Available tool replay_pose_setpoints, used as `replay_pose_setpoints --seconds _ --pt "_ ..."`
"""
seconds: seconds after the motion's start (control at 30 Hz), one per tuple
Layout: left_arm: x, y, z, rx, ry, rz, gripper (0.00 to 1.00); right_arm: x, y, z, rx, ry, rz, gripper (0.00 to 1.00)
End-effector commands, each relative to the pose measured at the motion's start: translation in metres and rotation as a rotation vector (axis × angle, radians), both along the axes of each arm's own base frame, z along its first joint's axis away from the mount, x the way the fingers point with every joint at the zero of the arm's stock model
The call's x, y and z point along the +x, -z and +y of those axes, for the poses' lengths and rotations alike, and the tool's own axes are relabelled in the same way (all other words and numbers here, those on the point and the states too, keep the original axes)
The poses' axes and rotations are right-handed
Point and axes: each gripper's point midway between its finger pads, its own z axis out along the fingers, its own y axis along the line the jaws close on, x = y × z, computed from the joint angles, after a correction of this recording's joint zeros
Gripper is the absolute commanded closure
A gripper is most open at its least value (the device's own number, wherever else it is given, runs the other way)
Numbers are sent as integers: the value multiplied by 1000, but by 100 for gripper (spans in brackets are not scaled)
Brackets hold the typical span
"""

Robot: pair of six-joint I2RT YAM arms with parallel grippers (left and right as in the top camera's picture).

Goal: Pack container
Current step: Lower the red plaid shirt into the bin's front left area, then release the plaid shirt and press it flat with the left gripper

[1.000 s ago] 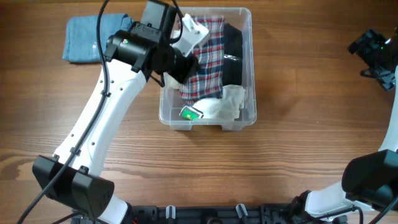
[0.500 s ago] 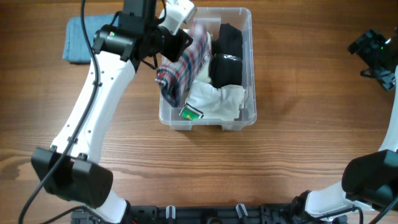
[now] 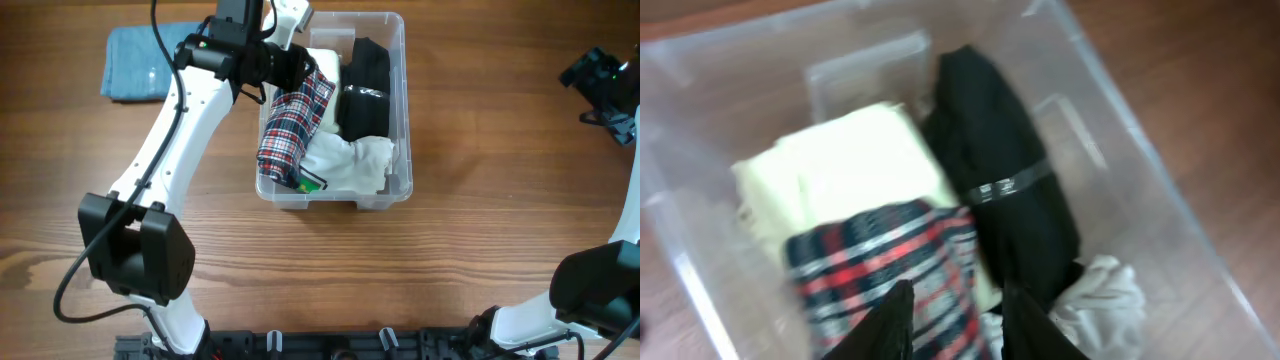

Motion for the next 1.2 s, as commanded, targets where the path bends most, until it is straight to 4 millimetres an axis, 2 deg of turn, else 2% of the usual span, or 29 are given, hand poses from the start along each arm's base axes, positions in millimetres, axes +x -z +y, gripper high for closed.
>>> replay_pose_setpoints --seconds 0.0,0.1,0.2,0.3,0.33,0.4,0.53,0.8,0.9,1.03,1.1,1.17 --pt "9 -1 22 69 -158 4 67 2 4 2 16 6 1 0" --pt "5 -8 36 128 -204 -6 55 2 4 2 16 6 1 0" --pt "-2 -28 50 175 -247 -27 45 2 4 2 15 6 1 0" --pt "-23 -44 60 204 -249 -3 25 2 4 2 16 6 1 0" --pt "-29 -46 61 207 -245 9 22 2 4 2 16 6 1 0" --pt "-43 -46 63 214 -233 48 12 2 4 2 16 6 1 0" --pt "-69 -34 52 210 -143 147 0 2 4 2 16 6 1 0" --pt "-89 3 36 273 -79 287 0 2 4 2 16 6 1 0" --pt "-90 20 27 297 -62 330 0 2 4 2 16 6 2 0" --pt "-89 37 27 328 -89 373 0 2 4 2 15 6 1 0" --pt "-91 43 27 336 -88 396 3 2 4 2 16 6 1 0" --pt "-93 47 24 338 -76 412 12 2 4 2 16 6 1 0"
